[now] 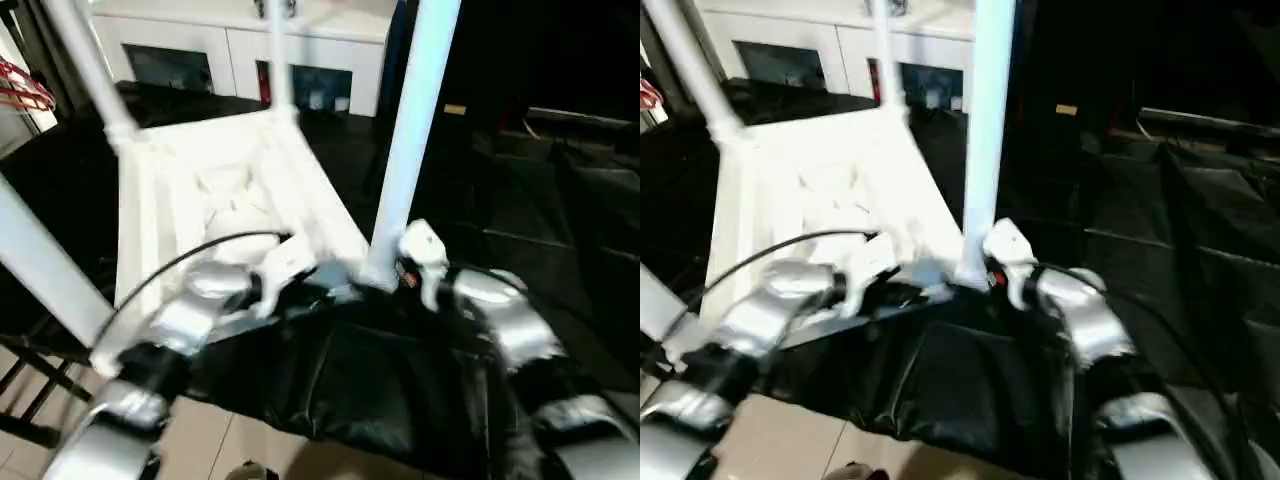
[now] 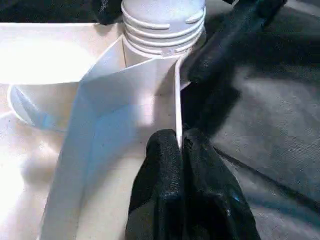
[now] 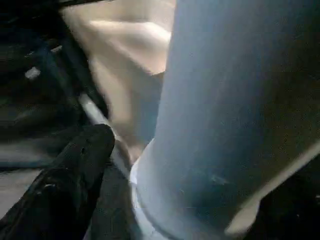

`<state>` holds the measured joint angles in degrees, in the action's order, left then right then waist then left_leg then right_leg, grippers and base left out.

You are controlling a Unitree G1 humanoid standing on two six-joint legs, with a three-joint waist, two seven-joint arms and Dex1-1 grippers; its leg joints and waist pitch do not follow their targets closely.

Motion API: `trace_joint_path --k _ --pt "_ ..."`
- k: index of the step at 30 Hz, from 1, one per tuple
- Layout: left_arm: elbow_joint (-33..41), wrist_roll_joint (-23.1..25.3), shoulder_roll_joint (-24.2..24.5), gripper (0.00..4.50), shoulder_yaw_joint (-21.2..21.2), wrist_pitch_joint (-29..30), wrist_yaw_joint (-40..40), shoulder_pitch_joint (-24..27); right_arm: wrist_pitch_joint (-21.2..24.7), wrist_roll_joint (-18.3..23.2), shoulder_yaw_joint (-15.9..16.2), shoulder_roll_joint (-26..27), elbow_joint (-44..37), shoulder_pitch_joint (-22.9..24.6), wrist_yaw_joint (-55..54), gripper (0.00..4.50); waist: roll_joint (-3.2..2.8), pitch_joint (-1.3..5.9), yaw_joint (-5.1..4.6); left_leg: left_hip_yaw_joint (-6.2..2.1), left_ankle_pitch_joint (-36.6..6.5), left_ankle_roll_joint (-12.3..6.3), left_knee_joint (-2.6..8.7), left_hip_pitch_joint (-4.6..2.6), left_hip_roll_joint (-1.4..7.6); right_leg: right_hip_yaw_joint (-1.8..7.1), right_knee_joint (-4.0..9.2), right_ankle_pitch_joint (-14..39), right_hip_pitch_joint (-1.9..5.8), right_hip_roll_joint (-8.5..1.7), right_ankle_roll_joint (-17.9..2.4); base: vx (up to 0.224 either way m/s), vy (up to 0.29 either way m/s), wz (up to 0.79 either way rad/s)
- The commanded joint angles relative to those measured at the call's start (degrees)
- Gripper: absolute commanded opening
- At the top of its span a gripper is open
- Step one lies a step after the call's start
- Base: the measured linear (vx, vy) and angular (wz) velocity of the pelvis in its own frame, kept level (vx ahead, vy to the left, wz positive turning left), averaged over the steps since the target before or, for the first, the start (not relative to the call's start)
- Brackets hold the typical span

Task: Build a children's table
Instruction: Rotate leg to tighten

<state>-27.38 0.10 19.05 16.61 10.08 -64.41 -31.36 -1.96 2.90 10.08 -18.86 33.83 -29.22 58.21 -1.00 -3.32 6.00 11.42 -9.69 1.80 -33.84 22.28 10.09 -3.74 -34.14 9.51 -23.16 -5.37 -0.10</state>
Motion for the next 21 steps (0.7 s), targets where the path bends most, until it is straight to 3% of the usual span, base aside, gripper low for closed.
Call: trace_joint_path --k 1,3,6,8,21 --pt "3.83 -3.19 0.00 0.00 1.11 -1.51 -4.91 0.28 0.90 1.36 1.85 -1.87 -2.63 0.04 4.66 4.18 0.54 4.02 0.01 -1.36 -14.94 -2.52 4.22 -1.55 3.49 2.43 3.58 13.99 2.32 -3.56 -13.90 0.000 0.000 0.00" --pt "4.25 -3.48 0.54 0.00 1.18 -1.32 -5.79 0.50 1.28 1.80 1.97 -2.33 -3.00 0.05 5.87 4.03 0.81 3.98 0.01 -1.36 -14.93 -2.51 4.27 -1.50 3.55 2.48 3.64 14.42 2.40 -3.58 -13.60 0.000 0.000 0.00" --pt "5.08 -3.93 1.46 0.00 1.09 -1.18 -7.45 1.03 1.77 2.45 1.96 -2.97 -3.97 0.20 8.17 4.03 0.63 4.00 0.37 -1.38 -14.97 -2.29 4.28 -1.58 3.61 2.52 3.61 15.31 2.23 -3.64 -13.41 0.000 0.000 0.00" --pt "5.61 -4.14 2.01 0.00 1.25 -0.58 -8.58 1.33 1.93 2.44 1.95 -3.09 -4.22 0.29 8.58 3.68 0.64 3.98 0.41 -1.37 -15.11 -2.01 4.30 -1.70 3.61 2.52 3.62 15.38 2.08 -3.60 -13.44 0.000 0.000 0.00" --pt "7.39 -4.44 3.20 0.00 1.78 0.94 -10.40 2.62 3.86 3.33 2.59 -3.56 -6.65 1.69 11.51 2.78 0.72 4.13 0.57 -1.36 -13.21 -2.36 4.14 -1.56 3.54 2.49 3.33 13.42 2.26 -3.59 -13.67 0.000 0.000 0.00"
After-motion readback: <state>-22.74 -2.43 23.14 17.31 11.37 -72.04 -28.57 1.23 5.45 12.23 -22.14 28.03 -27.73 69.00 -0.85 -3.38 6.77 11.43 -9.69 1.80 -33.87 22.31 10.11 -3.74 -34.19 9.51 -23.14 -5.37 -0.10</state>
